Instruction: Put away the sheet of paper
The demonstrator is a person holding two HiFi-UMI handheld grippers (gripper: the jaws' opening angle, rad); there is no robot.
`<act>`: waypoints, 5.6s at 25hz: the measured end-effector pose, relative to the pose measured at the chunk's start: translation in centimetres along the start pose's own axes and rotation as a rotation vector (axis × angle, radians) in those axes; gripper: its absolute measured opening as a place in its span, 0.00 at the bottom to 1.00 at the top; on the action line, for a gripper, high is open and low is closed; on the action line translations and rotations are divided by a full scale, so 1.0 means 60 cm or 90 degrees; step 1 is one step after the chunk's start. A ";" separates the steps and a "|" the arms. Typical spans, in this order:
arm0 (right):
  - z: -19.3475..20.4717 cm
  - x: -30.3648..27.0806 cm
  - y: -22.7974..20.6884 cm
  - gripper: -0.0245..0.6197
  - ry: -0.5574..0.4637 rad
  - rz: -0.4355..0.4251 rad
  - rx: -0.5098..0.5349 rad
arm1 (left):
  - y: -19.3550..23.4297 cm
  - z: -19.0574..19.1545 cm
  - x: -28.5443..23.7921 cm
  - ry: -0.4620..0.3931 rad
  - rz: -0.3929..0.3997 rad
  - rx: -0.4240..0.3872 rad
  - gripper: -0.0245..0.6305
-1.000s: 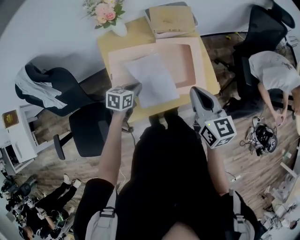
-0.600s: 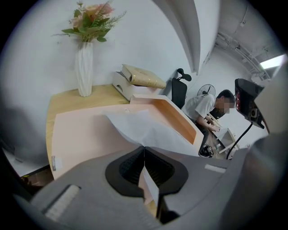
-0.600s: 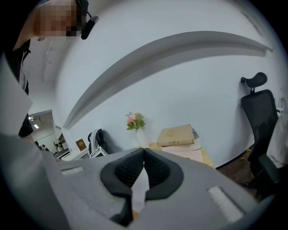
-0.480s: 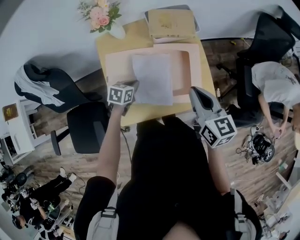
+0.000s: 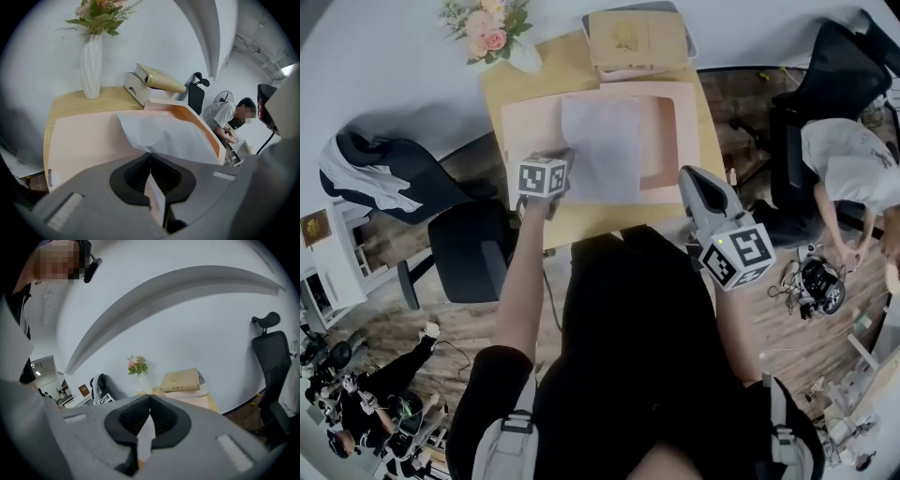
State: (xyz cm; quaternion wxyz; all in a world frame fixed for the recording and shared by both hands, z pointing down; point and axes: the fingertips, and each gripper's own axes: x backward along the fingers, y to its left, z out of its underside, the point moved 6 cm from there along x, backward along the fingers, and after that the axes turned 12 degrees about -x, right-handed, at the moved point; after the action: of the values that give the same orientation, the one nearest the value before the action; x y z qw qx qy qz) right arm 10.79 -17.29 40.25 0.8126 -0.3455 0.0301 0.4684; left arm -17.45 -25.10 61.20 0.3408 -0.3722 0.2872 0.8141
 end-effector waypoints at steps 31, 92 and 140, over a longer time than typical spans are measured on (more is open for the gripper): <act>0.009 -0.006 -0.031 0.04 0.028 -0.001 -0.014 | 0.036 0.053 -0.003 0.019 -0.079 0.050 0.06; 0.174 0.172 0.025 0.04 -0.033 0.063 -0.086 | -0.166 0.030 0.044 -0.083 -0.015 -0.098 0.19; 0.219 0.415 0.267 0.04 -0.126 -0.007 0.105 | -0.529 0.128 0.480 -0.442 0.071 -0.132 0.05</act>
State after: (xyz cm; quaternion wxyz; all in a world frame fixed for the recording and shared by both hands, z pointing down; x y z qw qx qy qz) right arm 8.59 14.07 32.41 0.8400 -0.2295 -0.0140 0.4914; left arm -10.30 9.41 35.60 0.3335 -0.0898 0.0902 0.9341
